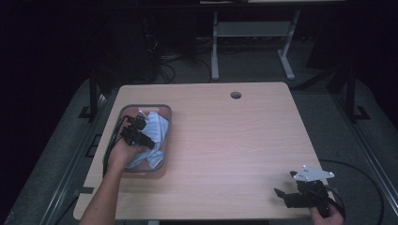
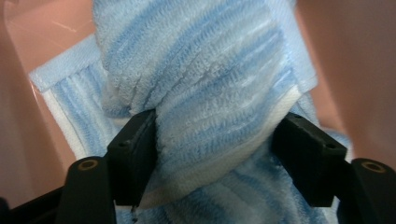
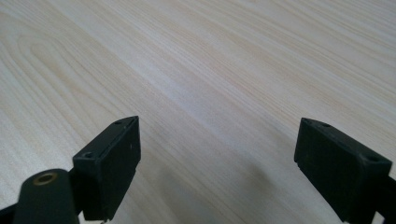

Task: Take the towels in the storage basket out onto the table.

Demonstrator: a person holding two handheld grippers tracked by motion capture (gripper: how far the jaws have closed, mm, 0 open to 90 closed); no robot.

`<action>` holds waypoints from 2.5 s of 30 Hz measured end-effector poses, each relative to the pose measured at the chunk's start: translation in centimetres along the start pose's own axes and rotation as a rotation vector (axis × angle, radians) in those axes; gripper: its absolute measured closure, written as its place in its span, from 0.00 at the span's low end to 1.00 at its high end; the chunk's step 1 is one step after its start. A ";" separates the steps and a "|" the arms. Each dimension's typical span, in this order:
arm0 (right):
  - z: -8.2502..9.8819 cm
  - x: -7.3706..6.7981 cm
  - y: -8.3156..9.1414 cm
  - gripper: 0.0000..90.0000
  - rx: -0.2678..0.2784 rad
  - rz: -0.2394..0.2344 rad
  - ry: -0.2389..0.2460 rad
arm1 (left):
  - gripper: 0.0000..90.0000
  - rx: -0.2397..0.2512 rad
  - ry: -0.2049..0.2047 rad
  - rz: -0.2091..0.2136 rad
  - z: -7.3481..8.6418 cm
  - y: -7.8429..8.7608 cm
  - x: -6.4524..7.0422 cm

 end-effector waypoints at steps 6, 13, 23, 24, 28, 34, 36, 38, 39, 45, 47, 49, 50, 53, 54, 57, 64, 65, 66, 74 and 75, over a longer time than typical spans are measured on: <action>0.0 0.0 0.0 0.16 0.003 -0.001 0.003 | 0.43 -0.027 -0.039 -0.034 -0.1 -0.3 0.2; 0.0 0.0 0.1 0.16 0.004 0.001 0.001 | 0.54 -0.028 -0.028 -0.039 0.0 -0.3 -0.1; 0.0 0.0 -0.1 0.16 -0.001 -0.001 0.005 | 0.62 -0.046 -0.025 -0.054 -0.1 -0.2 0.0; 0.0 0.0 -0.1 0.16 0.000 0.000 0.004 | 0.62 -0.052 -0.028 -0.057 -0.1 -0.1 0.1; 0.1 0.1 0.0 0.16 0.001 0.003 -0.006 | 0.65 -0.073 -0.038 -0.063 -0.2 0.0 0.3; 0.2 0.2 0.1 0.16 0.003 0.005 -0.005 | 0.69 -0.050 -0.014 -0.055 0.0 0.4 0.2; 0.2 0.2 0.1 0.16 0.002 0.007 -0.006 | 0.70 -0.041 -0.010 -0.041 0.2 0.7 0.1; 0.2 0.1 0.0 0.16 0.002 0.008 -0.007 | 0.70 -0.031 -0.006 -0.033 0.3 1.1 0.1; 0.2 0.1 0.0 0.16 0.002 0.008 -0.006 | 0.71 -0.027 -0.007 -0.030 0.4 1.3 0.0; 0.1 0.1 0.1 0.16 0.005 0.013 -0.004 | 0.71 0.054 0.018 0.007 1.0 3.1 -0.2; 0.1 0.1 0.1 0.16 0.003 0.013 -0.003 | 0.71 0.078 0.015 0.022 1.3 3.6 -0.1; 0.1 0.1 0.1 0.16 0.001 0.017 -0.005 | 0.71 0.110 0.016 0.034 1.5 4.0 -0.1; 0.1 0.0 0.0 0.16 0.001 0.017 -0.001 | 0.71 0.124 0.027 0.042 1.7 4.3 0.0; 0.1 0.0 -0.1 0.16 0.001 0.017 0.000 | 0.70 0.152 0.027 0.051 1.9 4.8 0.0; 0.1 0.0 -0.1 0.15 -0.002 0.016 -0.001 | 0.70 0.164 0.033 0.059 2.0 5.0 0.0; 0.1 0.0 -0.1 0.16 -0.001 0.016 -0.003 | 0.70 0.199 0.050 0.084 2.2 5.4 -0.1; 0.1 0.3 0.1 0.16 0.006 0.026 -0.014 | 0.70 0.264 0.045 0.112 2.8 6.3 0.1; 0.1 0.3 0.1 0.16 0.007 0.028 -0.014 | 0.70 0.270 0.043 0.118 2.8 6.4 0.1; 0.1 0.3 0.1 0.16 0.007 0.028 -0.014 | 0.70 0.279 0.045 0.127 2.9 6.6 0.1; 0.1 0.3 0.2 0.16 0.009 0.027 -0.013 | 0.70 0.336 0.062 0.151 3.5 7.6 0.0; 0.1 0.3 0.2 0.16 0.009 0.028 -0.013 | 0.70 0.343 0.062 0.150 3.5 7.7 0.0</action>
Point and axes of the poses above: each handheld gripper's, and its own axes: y roughly backward along the jaws, z roughly out of its underside, x roughly to its right, the point moved 1 cm from there along -y, roughly forward along the jaws, and after that the axes turned 9 degrees about -y, right-handed, at the moved point
